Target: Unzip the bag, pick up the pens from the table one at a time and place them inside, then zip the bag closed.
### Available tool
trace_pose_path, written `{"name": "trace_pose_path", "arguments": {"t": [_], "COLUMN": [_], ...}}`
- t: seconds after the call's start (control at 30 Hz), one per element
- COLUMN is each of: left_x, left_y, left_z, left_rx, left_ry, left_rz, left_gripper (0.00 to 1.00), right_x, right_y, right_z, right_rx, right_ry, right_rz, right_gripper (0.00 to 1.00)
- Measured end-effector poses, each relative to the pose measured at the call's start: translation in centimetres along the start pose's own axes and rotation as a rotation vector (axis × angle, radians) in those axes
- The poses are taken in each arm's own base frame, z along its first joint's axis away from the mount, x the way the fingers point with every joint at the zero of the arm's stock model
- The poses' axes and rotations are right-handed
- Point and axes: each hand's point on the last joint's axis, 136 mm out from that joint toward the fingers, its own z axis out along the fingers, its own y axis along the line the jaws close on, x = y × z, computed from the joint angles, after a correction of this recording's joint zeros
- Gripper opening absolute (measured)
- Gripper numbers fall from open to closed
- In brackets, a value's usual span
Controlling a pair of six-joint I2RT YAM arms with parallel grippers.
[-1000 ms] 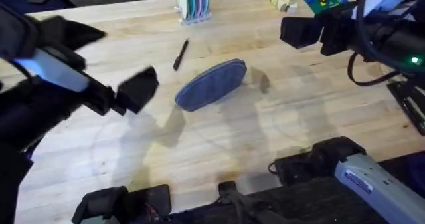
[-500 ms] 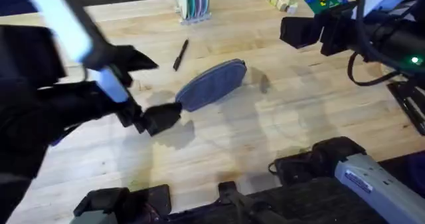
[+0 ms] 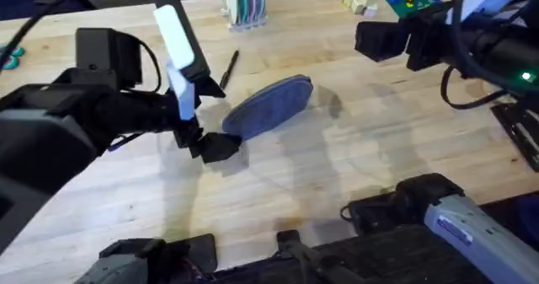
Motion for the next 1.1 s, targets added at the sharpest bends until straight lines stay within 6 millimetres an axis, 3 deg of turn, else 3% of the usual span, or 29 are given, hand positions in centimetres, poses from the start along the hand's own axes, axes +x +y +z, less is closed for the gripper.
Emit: {"name": "trace_pose_path", "arguments": {"t": [0.37, 0.8, 0.9, 1.0, 1.1], "left_x": [1.5, 0.8, 0.8, 0.8, 0.7], "left_y": [0.9, 0.9, 0.9, 0.9, 0.9], "left_z": [2.6, 2.7, 2.7, 2.7, 2.8], "left_rx": [0.056, 0.07, 0.071, 0.069, 0.069], "left_ry": [-0.007, -0.048, -0.049, -0.048, -0.049], "left_rz": [-0.033, -0.025, -0.026, -0.024, -0.019], "left_gripper": [0.993, 0.994, 0.585, 0.108, 0.046], "right_x": [0.0, 0.0, 0.0, 0.0, 0.0], "right_y": [0.0, 0.0, 0.0, 0.0, 0.0], "right_z": [0.0, 0.0, 0.0, 0.0, 0.0], "right_rx": [-0.002, -0.002, -0.002, -0.002, -0.002], "right_ry": [0.0, 0.0, -0.002, -0.001, -0.001], "right_rz": [0.0, 0.0, 0.0, 0.0, 0.0], "right_gripper": [0.998, 0.997, 0.997, 0.998, 0.998]}}
